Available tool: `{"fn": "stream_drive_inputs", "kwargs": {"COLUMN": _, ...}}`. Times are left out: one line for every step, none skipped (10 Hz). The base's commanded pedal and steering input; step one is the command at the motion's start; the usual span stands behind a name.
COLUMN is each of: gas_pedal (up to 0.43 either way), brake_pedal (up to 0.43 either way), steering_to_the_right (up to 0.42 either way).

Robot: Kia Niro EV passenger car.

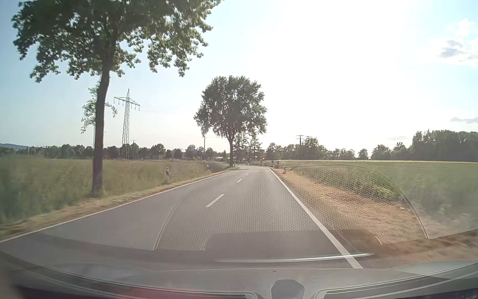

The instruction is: Follow the waypoints while adhering to traffic rules and regulations

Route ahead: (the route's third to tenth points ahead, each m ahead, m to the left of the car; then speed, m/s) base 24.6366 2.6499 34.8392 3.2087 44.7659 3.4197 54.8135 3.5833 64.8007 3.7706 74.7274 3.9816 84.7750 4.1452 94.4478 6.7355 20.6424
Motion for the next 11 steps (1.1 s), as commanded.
{"fn": "stream_drive_inputs", "kwargs": {"gas_pedal": 0.000, "brake_pedal": 0.104, "steering_to_the_right": 0.003}}
{"fn": "stream_drive_inputs", "kwargs": {"gas_pedal": 0.000, "brake_pedal": 0.104, "steering_to_the_right": 0.003}}
{"fn": "stream_drive_inputs", "kwargs": {"gas_pedal": 0.000, "brake_pedal": 0.110, "steering_to_the_right": 0.004}}
{"fn": "stream_drive_inputs", "kwargs": {"gas_pedal": 0.000, "brake_pedal": 0.110, "steering_to_the_right": 0.007}}
{"fn": "stream_drive_inputs", "kwargs": {"gas_pedal": 0.000, "brake_pedal": 0.110, "steering_to_the_right": 0.009}}
{"fn": "stream_drive_inputs", "kwargs": {"gas_pedal": 0.000, "brake_pedal": 0.116, "steering_to_the_right": 0.009}}
{"fn": "stream_drive_inputs", "kwargs": {"gas_pedal": 0.000, "brake_pedal": 0.122, "steering_to_the_right": 0.008}}
{"fn": "stream_drive_inputs", "kwargs": {"gas_pedal": 0.000, "brake_pedal": 0.128, "steering_to_the_right": 0.007}}
{"fn": "stream_drive_inputs", "kwargs": {"gas_pedal": 0.000, "brake_pedal": 0.134, "steering_to_the_right": 0.006}}
{"fn": "stream_drive_inputs", "kwargs": {"gas_pedal": 0.000, "brake_pedal": 0.146, "steering_to_the_right": 0.006}}
{"fn": "stream_drive_inputs", "kwargs": {"gas_pedal": 0.000, "brake_pedal": 0.152, "steering_to_the_right": 0.006}}
